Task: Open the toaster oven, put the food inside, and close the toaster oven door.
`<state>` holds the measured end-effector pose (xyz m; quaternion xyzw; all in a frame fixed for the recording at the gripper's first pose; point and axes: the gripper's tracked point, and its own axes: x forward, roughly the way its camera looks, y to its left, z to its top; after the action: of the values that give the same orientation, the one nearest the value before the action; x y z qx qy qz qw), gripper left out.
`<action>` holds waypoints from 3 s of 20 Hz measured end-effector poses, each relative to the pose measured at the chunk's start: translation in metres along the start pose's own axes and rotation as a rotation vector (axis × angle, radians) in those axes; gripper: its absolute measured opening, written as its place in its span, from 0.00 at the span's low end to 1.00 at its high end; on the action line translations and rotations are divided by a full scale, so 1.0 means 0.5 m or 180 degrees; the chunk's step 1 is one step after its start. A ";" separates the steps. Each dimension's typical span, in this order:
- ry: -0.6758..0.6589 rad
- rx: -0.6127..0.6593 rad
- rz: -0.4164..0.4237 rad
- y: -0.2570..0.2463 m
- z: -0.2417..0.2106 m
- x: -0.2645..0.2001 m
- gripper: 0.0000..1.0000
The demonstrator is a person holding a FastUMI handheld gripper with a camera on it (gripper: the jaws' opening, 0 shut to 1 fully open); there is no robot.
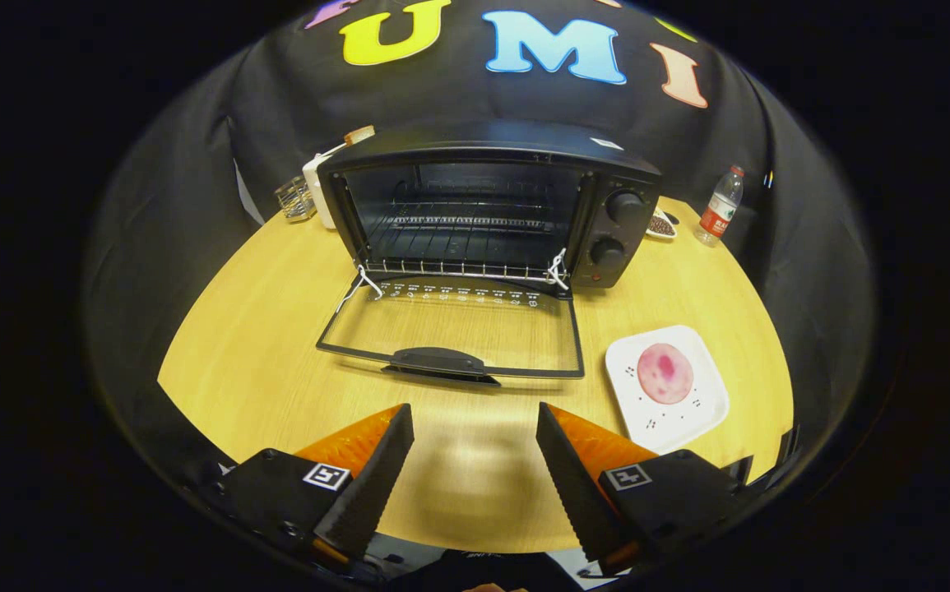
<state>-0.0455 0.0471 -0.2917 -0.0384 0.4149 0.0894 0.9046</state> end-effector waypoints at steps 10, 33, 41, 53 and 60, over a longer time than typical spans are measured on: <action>0.0085 0.0014 -0.0228 -0.209 0.007 -0.076 0.97; 0.1046 -0.0239 0.0153 -0.558 -0.076 0.146 0.97; 0.1251 -0.0166 0.0244 -0.556 -0.105 0.172 0.85; 0.1384 0.0220 0.0414 -0.548 -0.101 0.178 0.11; 0.1322 0.0226 0.0646 -0.546 -0.105 0.175 0.02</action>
<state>0.0242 -0.2172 -0.3934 0.0178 0.5967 0.1554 0.7870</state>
